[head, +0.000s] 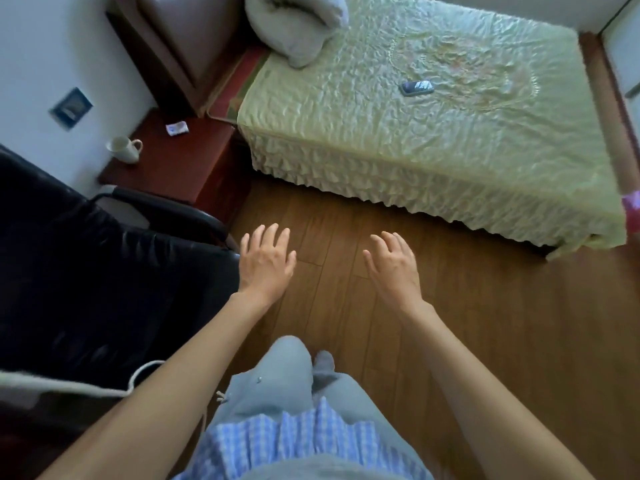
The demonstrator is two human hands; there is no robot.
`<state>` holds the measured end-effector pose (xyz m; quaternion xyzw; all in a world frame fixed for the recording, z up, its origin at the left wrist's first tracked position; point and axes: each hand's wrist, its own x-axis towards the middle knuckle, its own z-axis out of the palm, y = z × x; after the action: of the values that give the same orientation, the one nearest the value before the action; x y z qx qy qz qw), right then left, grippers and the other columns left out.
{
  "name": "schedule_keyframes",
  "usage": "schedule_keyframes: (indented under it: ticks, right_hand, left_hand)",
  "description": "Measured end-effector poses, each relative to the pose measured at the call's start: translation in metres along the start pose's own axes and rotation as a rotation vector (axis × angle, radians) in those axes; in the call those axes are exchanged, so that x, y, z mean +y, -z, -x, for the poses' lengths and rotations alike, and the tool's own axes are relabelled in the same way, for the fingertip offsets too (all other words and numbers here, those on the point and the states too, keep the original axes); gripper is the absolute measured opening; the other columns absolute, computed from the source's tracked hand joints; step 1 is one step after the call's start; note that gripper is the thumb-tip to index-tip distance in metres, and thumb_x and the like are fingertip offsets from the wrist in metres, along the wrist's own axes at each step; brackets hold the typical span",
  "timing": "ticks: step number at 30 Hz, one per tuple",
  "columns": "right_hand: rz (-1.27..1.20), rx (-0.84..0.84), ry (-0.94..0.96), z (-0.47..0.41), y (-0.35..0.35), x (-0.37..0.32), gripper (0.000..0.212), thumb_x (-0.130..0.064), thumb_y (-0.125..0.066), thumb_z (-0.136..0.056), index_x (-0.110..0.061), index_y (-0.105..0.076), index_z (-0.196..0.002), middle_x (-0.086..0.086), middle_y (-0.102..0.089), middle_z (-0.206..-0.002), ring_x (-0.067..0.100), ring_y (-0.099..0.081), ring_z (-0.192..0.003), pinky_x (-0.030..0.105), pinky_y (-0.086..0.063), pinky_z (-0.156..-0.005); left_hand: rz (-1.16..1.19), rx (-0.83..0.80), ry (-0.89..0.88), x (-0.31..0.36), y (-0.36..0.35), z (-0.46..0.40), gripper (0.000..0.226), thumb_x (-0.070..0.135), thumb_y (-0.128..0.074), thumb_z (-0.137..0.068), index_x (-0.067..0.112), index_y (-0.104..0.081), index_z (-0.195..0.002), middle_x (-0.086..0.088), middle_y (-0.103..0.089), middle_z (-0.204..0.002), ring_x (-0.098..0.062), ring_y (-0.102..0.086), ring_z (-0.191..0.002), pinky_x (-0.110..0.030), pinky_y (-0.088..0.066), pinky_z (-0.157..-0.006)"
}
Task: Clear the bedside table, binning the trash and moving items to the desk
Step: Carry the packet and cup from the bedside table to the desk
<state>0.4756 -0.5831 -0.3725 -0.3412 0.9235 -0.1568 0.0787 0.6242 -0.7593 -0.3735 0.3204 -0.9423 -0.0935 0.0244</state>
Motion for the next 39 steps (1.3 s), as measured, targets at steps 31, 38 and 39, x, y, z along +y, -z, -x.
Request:
schedule_keyframes:
  ticks: [31,38,39]
  right_hand:
    - [0.074,-0.285,0.490,-0.522,-0.042,-0.123,0.046,-0.035,-0.039,-0.099,-0.011,-0.042,-0.138,0.012,-0.041,-0.145,0.031,-0.027,-0.140,0.043,-0.021,-0.115]
    - [0.119,-0.360,0.698,-0.653,-0.065,-0.177,0.045,-0.035,-0.040,-0.099,-0.014,-0.041,-0.139,0.010,-0.041,-0.146,0.029,-0.028,-0.139,0.042,-0.023,-0.112]
    - [0.124,-0.385,0.707,-0.667,-0.067,-0.184,0.046,-0.035,-0.039,-0.099,-0.015,-0.040,-0.140,0.010,-0.040,-0.147,0.028,-0.027,-0.140,0.042,-0.023,-0.112]
  left_hand:
    - [0.045,0.009,0.503,-0.108,-0.010,-0.395,0.048,0.033,-0.050,-0.094,0.013,-0.046,-0.137,-0.012,-0.046,-0.143,-0.030,-0.038,-0.134,-0.049,-0.033,-0.109]
    - [0.045,0.027,0.738,-0.146,-0.007,-0.477,0.047,0.034,-0.051,-0.094,0.013,-0.048,-0.136,-0.012,-0.048,-0.141,-0.031,-0.041,-0.132,-0.049,-0.036,-0.107]
    - [0.050,0.031,0.772,-0.149,-0.006,-0.486,0.047,0.033,-0.052,-0.093,0.012,-0.049,-0.135,-0.013,-0.049,-0.140,-0.031,-0.042,-0.131,-0.049,-0.037,-0.107]
